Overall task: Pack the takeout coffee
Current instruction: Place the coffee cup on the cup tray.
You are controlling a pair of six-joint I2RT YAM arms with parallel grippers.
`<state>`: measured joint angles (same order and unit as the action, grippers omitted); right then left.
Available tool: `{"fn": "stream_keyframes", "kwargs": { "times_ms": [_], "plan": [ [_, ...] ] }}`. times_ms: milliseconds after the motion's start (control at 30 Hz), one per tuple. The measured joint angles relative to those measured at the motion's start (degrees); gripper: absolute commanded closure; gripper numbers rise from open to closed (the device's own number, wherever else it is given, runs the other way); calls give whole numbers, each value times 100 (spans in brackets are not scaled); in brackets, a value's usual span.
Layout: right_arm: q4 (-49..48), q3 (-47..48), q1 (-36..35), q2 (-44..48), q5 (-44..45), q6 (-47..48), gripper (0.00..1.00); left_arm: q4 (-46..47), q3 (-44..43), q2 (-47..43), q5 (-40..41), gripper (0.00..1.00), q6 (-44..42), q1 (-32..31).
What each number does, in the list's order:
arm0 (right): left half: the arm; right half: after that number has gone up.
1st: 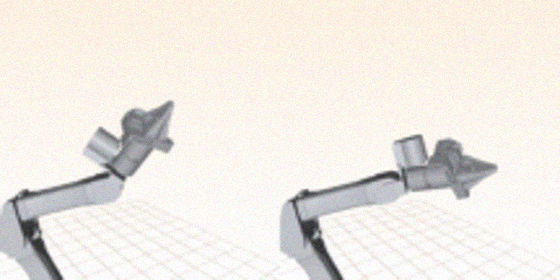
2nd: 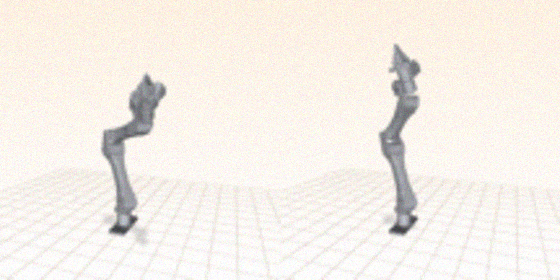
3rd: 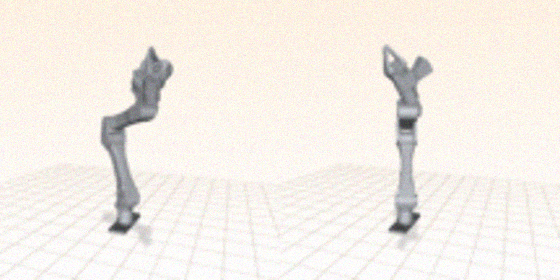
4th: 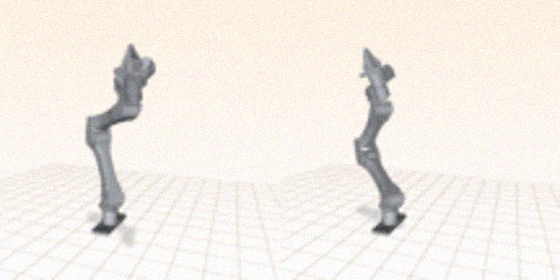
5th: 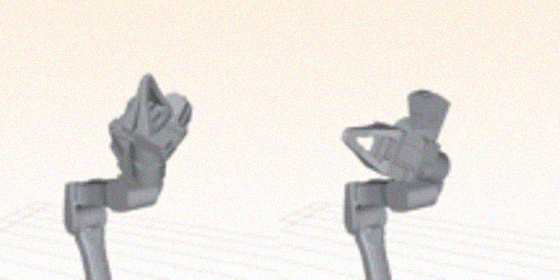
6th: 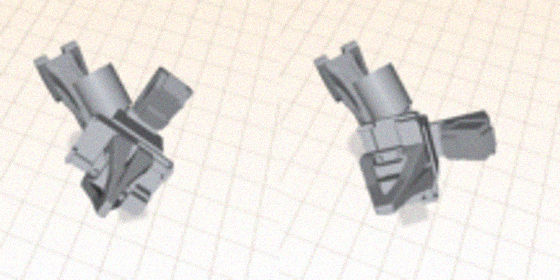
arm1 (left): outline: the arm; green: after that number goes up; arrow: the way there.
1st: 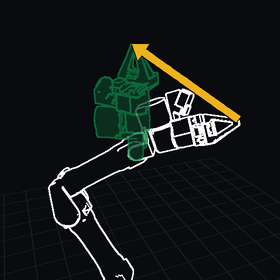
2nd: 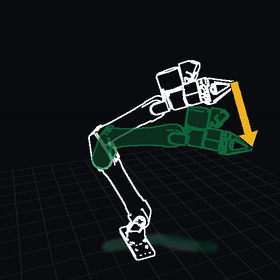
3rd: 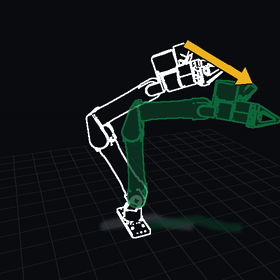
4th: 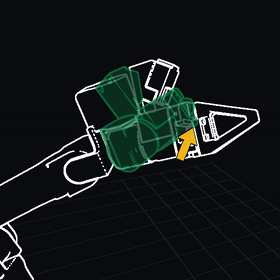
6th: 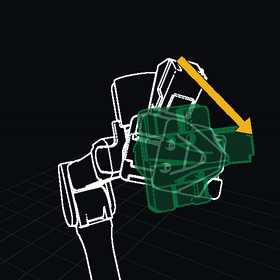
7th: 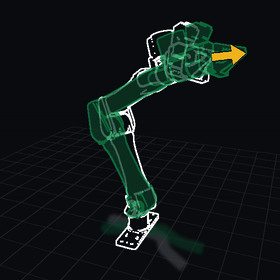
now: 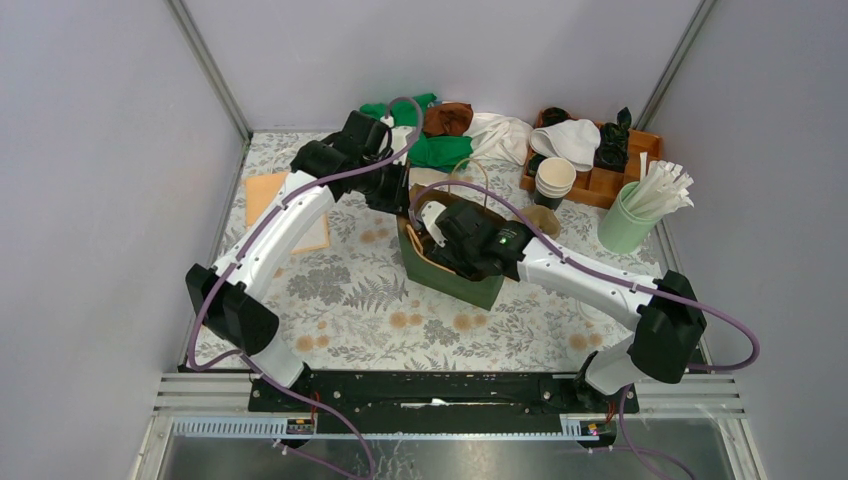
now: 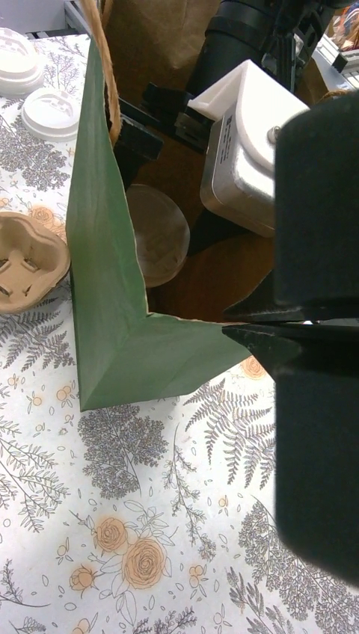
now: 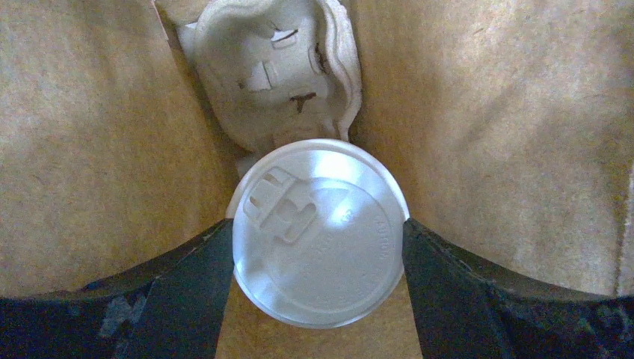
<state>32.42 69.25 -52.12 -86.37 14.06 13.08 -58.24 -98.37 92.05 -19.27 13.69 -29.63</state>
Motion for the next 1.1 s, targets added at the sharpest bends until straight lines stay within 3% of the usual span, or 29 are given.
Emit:
{"fn": "stream_keyframes", "kwargs": {
  "times_ms": [567,1100],
  "plan": [
    [-129,109,1016,-92,-1340,-44,64,-118,-136,79,74,100,-136,-7],
    [52,420,1110,-428,-1915,-249,65,-157,-514,317,492,100,-74,-11]
  ]
}}
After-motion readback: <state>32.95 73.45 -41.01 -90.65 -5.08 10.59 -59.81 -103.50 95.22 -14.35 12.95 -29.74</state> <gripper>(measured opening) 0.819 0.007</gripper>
